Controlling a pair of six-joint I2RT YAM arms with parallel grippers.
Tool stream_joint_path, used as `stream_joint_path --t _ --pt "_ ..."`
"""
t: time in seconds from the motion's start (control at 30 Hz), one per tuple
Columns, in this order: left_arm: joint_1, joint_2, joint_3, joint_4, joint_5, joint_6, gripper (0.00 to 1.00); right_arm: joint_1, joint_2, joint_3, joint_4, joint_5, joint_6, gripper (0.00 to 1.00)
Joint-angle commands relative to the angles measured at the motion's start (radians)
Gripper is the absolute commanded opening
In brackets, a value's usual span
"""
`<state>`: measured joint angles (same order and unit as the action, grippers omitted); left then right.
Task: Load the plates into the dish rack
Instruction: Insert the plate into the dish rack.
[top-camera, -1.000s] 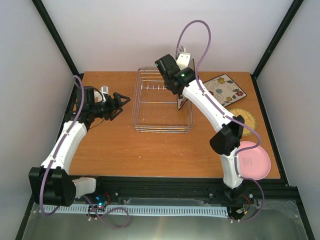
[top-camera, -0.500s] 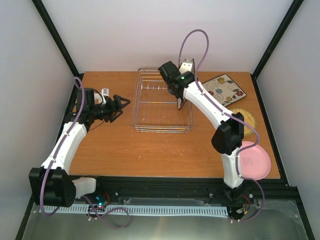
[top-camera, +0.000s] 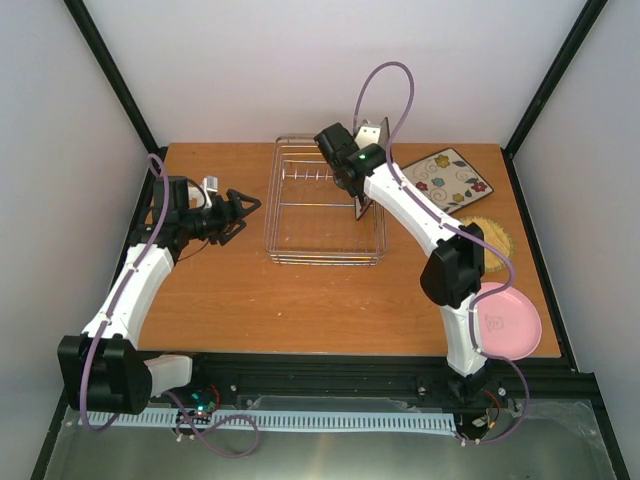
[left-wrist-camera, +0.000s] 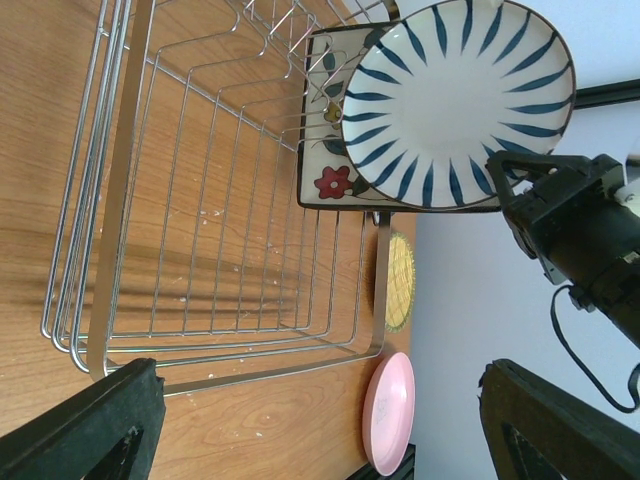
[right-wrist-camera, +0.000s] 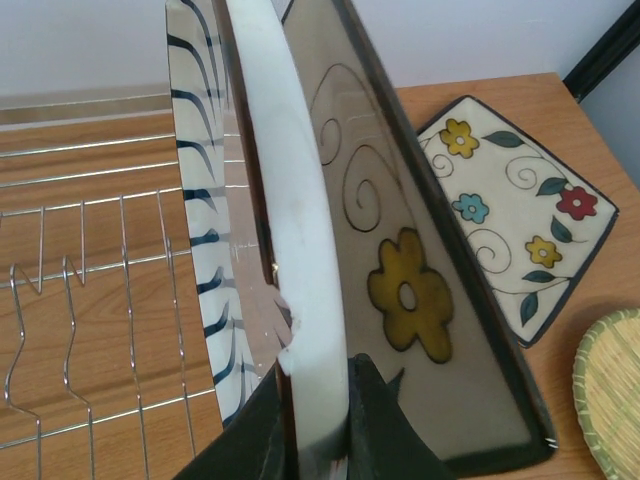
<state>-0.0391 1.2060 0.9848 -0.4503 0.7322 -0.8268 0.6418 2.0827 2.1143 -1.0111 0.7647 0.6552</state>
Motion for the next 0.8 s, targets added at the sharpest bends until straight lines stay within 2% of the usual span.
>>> stream_joint_path --t 0.0,0.13,0.3,0.77 --pt "0.012 -0.02 0.005 0.003 0.006 0.022 0.87 -0.003 0.021 0.063 0.109 0.042 0.002 0.03" --pt "0.018 -0.013 0.007 0.005 0.007 0.028 0.87 -0.009 0.05 0.113 0.105 0.034 -0.008 0.03" --pt "0.029 -0.004 0.011 0.009 0.007 0.042 0.9 -0.023 0.071 0.117 0.124 0.017 -0.02 0.03" --pt "0.041 0.024 0.021 0.014 0.015 0.043 0.9 -0.028 0.12 0.093 0.12 -0.051 0.006 0.03"
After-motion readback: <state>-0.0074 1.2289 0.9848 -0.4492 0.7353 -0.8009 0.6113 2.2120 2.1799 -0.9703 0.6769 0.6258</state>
